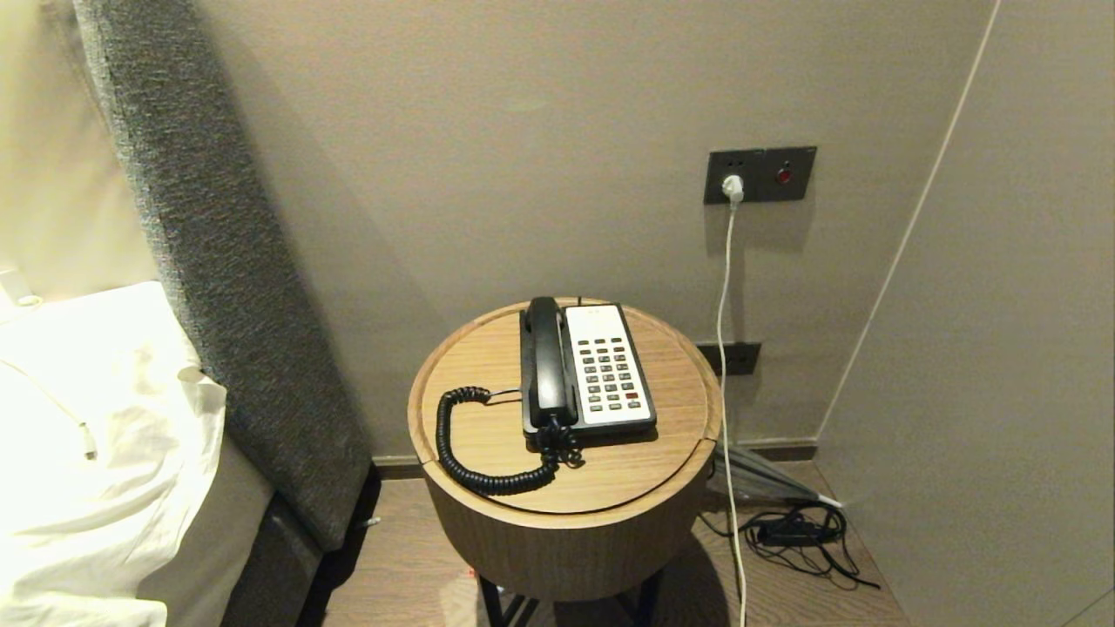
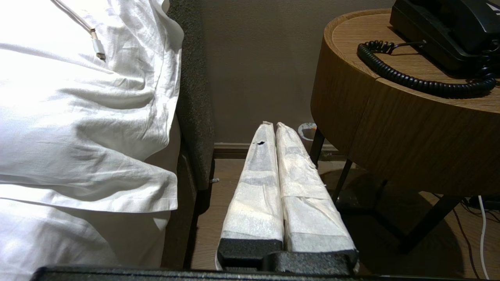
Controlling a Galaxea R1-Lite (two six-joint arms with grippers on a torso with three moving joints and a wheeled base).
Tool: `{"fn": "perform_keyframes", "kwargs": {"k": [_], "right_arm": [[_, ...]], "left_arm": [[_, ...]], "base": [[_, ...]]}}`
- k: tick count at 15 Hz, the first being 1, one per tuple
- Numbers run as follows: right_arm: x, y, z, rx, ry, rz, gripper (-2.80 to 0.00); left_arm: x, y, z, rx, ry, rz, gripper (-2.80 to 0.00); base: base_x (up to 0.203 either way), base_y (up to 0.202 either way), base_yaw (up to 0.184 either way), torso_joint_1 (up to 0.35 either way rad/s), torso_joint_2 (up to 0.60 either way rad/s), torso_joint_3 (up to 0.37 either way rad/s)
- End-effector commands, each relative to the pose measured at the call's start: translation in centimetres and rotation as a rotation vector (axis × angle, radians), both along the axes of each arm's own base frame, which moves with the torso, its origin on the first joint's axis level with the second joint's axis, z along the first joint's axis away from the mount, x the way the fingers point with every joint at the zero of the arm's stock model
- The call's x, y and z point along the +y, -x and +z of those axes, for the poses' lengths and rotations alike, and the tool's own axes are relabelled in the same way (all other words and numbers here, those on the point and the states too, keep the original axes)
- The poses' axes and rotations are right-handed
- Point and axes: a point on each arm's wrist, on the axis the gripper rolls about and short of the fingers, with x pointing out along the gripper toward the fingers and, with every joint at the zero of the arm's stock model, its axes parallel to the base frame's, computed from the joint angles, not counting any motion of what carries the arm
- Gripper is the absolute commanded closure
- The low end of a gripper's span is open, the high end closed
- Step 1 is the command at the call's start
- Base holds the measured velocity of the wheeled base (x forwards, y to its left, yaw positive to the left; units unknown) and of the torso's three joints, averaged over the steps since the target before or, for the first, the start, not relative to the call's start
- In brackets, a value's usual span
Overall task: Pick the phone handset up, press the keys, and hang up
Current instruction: Pick up the desk phone handset
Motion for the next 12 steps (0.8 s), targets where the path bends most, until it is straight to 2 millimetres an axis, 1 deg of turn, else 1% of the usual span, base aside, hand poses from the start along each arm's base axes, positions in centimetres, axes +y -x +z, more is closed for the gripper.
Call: {"fn": "perform_keyframes", "kwargs": {"k": [1, 12], "right_arm": [[0.0, -0.01, -0.01, 0.002, 0.002, 0.001, 0.0], [0.0, 0.0, 0.0, -0.001, 0.0, 0.001, 0.0]], "left_arm": [[0.0, -0.01, 0.0, 0.001, 0.001, -0.001, 0.0], [0.0, 0.0, -0.02, 0.001, 0.008, 0.0, 0.0]], "base": [[0.0, 0.0, 0.0, 0.0, 0.0, 0.0], [0.0, 0.0, 0.0, 0.0, 0.0, 0.0]]}}
